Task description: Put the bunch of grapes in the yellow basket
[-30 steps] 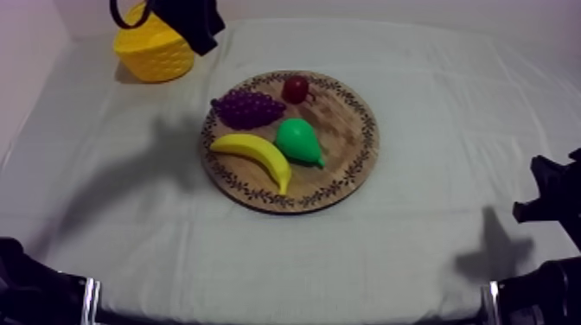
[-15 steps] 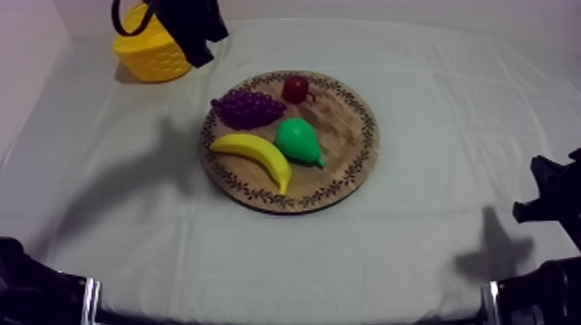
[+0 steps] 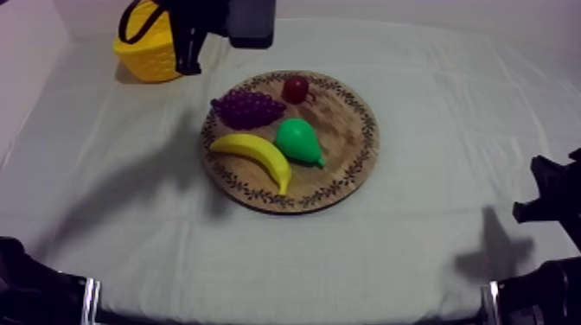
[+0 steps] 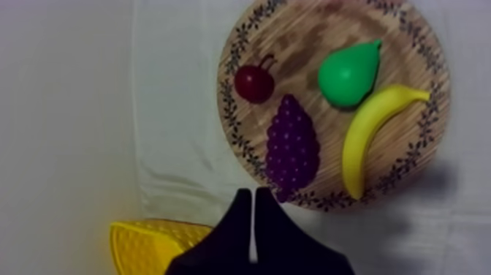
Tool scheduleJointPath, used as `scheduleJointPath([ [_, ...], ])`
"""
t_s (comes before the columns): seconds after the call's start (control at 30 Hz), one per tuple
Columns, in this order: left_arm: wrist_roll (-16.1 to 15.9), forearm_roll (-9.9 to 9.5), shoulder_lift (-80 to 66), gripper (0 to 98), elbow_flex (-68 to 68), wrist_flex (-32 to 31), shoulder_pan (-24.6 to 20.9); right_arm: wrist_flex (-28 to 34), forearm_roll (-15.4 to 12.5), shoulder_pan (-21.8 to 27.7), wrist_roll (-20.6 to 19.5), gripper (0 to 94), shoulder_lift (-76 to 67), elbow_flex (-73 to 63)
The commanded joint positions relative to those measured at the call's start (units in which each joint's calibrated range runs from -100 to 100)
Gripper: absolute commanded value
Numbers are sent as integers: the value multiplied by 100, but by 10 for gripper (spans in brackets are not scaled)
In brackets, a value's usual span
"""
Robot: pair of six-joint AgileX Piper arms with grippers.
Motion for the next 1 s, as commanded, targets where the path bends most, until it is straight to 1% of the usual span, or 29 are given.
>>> scheduleJointPath([
  [0.0,-65,-11,13,0,37,-35,-23,3,1,1,1,5,-2,-1],
  [0.23,-16,-38,24,1,182,-202,-73,3,1,1,1,5,-2,-1],
  [0.27,12,-49,24,26,209,-241,-70,3,1,1,1,5,-2,-1],
  [0.3,32,-57,25,92,245,-283,-68,3,1,1,1,5,-2,-1],
  [0.4,63,-52,28,349,378,-451,-74,3,1,1,1,5,-2,-1],
  [0.47,79,-30,38,491,471,-568,-97,3,1,1,1,5,-2,-1],
  [0.5,87,-23,47,546,505,-614,-106,3,1,1,1,5,-2,-1],
  [0.57,103,-15,69,621,564,-687,-117,3,1,1,1,5,-2,-1],
  [0.63,118,-11,89,663,607,-755,-122,3,1,1,1,5,-2,-1],
  [0.73,143,-18,111,690,657,-847,-117,3,1,1,1,5,-2,-1],
  [0.97,192,-33,210,693,773,-1080,-106,3,1,1,1,5,-2,-1],
])
